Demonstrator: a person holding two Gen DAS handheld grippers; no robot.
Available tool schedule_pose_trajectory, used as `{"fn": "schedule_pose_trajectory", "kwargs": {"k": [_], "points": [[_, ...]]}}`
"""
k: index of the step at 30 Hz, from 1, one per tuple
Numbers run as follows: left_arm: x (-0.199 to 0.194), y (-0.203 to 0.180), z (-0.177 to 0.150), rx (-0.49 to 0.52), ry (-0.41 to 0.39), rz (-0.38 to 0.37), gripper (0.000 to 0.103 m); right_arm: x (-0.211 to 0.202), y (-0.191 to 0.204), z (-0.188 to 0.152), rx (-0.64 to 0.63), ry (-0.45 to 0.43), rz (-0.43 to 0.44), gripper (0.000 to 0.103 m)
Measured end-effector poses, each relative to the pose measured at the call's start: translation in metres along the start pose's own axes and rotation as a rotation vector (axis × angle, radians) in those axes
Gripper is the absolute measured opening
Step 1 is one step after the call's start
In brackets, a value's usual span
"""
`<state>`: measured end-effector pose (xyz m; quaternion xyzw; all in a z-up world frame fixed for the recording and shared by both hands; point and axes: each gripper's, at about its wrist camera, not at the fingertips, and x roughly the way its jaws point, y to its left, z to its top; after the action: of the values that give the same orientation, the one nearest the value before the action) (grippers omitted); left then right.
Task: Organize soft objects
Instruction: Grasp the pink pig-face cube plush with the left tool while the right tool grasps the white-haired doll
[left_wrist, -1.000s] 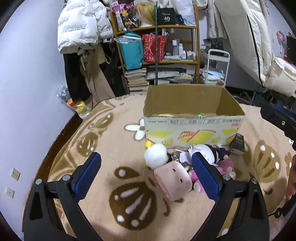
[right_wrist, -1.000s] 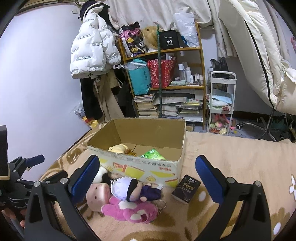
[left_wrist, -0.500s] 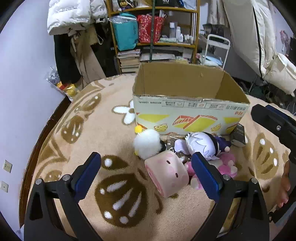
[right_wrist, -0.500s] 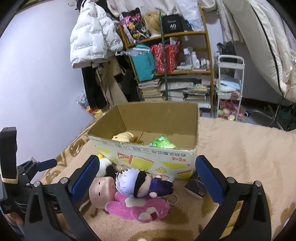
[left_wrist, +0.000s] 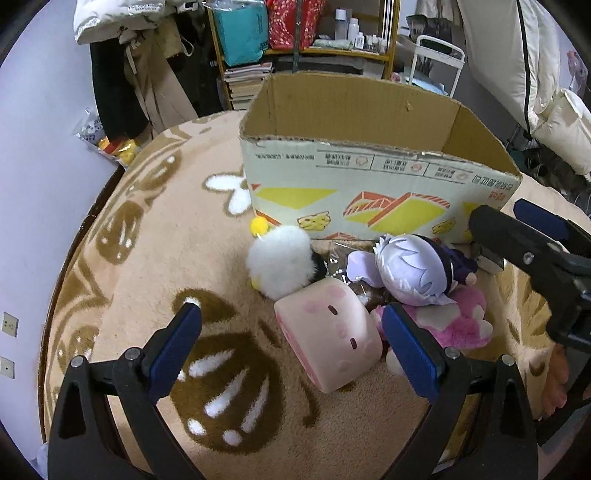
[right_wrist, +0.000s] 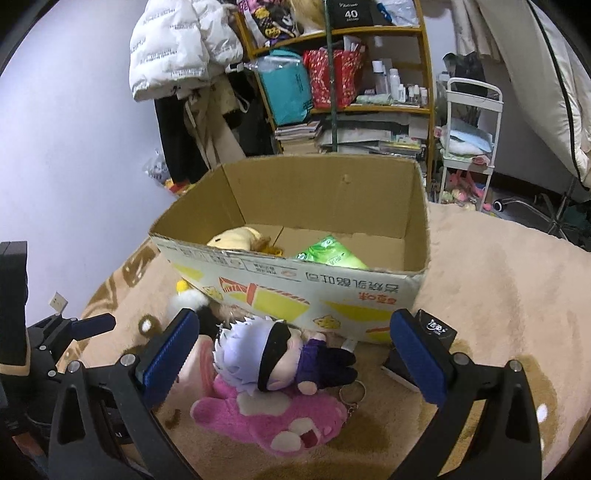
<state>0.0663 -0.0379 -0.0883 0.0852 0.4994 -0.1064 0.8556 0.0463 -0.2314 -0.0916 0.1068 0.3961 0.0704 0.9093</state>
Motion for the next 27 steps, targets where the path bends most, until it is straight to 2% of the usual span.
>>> {"fn": "schedule_pose_trajectory", "kwargs": {"k": [10,16,18,21,25,27], "points": [[0.025,-0.005,0.002,-0.008,0.072,-0.027,0.097,0.033,0.0,-0.004,0.002,0.093,0.032,0.103],[0.041,-0.009,0.001,0.004,0.115,-0.018,0.097,0.048,-0.001,-0.009,0.014,0.141,0.058,0.103],[0.047,-0.009,0.001,0.0,0.136,-0.022,0.097,0.052,0.001,-0.01,0.0,0.152,0.065,0.096],[0.052,-0.009,0.0,-0.003,0.149,-0.022,0.097,0.058,0.004,-0.012,-0.01,0.169,0.075,0.093],[0.055,-0.007,0.0,-0.012,0.162,-0.021,0.097,0.063,0.007,-0.015,-0.029,0.184,0.078,0.084],[0.058,-0.005,0.001,-0.019,0.168,-0.023,0.097,0.065,0.009,-0.016,-0.046,0.173,0.062,0.084]]}}
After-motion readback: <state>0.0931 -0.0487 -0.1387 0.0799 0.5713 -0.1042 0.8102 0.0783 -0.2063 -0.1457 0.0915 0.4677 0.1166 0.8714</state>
